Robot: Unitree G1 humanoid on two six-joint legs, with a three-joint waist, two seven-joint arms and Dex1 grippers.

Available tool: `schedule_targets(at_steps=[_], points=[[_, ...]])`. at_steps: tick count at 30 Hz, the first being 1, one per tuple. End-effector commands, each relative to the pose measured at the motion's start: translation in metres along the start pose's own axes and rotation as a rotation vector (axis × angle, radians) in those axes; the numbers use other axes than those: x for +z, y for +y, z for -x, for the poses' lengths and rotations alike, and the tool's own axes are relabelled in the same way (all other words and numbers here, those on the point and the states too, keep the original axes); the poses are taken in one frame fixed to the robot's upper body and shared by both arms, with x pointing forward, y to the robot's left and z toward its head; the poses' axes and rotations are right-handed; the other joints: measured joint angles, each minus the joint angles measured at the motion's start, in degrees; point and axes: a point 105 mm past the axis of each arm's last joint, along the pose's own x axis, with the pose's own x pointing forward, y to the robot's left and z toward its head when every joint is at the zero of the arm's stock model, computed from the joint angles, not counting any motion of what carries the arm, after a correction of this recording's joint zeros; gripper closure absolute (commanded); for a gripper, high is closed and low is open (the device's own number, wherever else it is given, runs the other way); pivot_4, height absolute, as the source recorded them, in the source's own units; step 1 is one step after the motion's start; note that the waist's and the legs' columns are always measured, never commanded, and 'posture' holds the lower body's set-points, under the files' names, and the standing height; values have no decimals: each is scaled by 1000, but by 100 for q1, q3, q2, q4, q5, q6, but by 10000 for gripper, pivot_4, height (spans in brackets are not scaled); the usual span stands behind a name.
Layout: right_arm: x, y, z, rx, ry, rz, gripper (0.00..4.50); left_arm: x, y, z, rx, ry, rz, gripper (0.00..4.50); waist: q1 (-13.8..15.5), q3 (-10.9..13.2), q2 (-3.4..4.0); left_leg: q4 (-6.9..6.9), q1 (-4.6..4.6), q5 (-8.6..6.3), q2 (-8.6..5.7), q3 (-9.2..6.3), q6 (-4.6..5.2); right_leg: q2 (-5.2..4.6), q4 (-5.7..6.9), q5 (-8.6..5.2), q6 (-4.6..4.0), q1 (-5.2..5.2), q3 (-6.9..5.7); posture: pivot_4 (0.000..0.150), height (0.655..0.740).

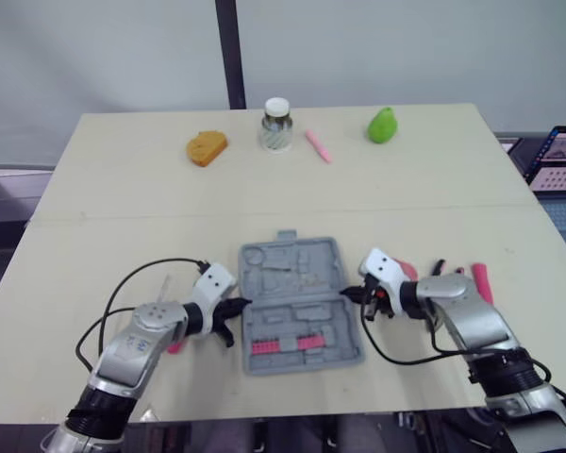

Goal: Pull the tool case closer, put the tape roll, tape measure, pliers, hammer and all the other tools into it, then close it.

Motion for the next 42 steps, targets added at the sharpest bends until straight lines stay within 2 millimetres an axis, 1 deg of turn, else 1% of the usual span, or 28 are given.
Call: schedule_targets(at_steps=[1,4,12,20,27,42], points=[[13,24,-1,100,-49,33,44234,-2,-22,0,-96,3,6,45000,5,0,0,-1,0,-2,1,0,-2,0,0,0,0,0,0,1500,7400],[10,31,4,115,-42,23,44234,-5,-26,4,-105,14,9,45000,10,0,0,-1,0,-2,1,0,-2,0,-2,0,-1,0,0,1500,7400],[0,51,16,169,-11,-16,44234,-21,-42,16,-154,68,32,45000,26,0,0,-1,0,-6,4,0,-5,1,-8,-1,-2,0,1,1500,7400],[-8,63,24,204,15,-39,44234,-26,-45,21,-168,88,34,45000,126,0,0,-1,0,-9,7,1,-7,3,-12,-2,-5,0,2,1500,7400],[-11,70,26,213,29,-55,44234,-28,-49,22,-182,99,36,45000,143,0,0,-1,0,-11,10,1,-9,6,-29,-3,-8,-1,2,1500,7400],[-19,79,33,201,42,-101,44234,-41,-61,30,-199,131,73,45000,150,0,0,-1,-3,-20,12,1,-5,7,-42,-4,-9,0,1,1500,7400]])
